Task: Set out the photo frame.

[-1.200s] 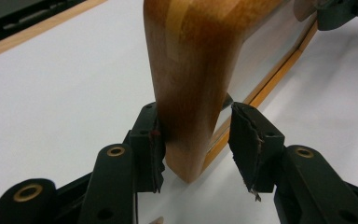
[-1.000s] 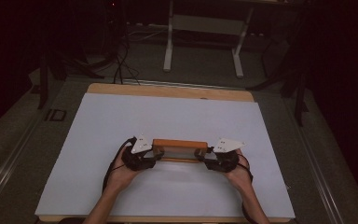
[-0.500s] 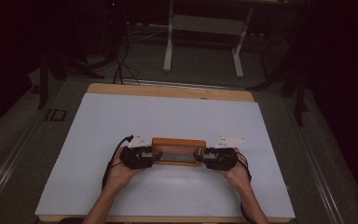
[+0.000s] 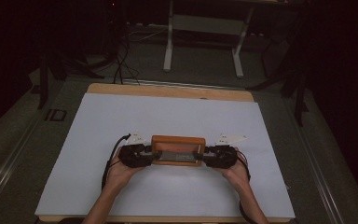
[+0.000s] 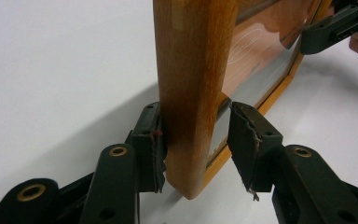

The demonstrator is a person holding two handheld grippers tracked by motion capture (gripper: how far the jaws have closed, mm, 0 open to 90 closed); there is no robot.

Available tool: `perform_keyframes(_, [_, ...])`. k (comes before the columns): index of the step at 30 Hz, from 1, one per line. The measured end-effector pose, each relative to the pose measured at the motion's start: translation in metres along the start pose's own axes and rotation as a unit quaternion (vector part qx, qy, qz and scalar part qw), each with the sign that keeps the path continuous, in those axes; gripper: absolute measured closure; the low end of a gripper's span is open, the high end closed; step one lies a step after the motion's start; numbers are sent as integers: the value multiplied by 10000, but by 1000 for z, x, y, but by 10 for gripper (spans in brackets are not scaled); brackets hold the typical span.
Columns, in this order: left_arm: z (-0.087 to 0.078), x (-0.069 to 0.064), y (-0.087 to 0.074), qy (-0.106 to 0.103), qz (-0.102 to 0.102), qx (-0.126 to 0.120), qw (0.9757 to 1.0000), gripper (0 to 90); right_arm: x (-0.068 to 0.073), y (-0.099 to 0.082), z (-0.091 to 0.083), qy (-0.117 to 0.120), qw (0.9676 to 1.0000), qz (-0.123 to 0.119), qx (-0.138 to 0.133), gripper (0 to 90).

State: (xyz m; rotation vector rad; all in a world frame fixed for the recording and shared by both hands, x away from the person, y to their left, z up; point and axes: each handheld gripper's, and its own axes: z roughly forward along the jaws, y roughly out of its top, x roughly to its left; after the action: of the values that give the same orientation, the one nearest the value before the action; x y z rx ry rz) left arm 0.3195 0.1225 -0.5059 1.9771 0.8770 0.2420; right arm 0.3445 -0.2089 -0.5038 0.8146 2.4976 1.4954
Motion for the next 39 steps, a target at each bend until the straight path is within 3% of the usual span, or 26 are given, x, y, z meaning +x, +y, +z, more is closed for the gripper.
perform_keyframes(24, [-2, 11, 0, -253, -468, -95, 9985, 585, -7, 4, 3, 190, 9983, 553, -37, 587])
perform_keyframes(39, [7, 16, -4, -217, -546, -124, 9982, 582, -14, 2, 10, 147, 9974, 708, 27, 579])
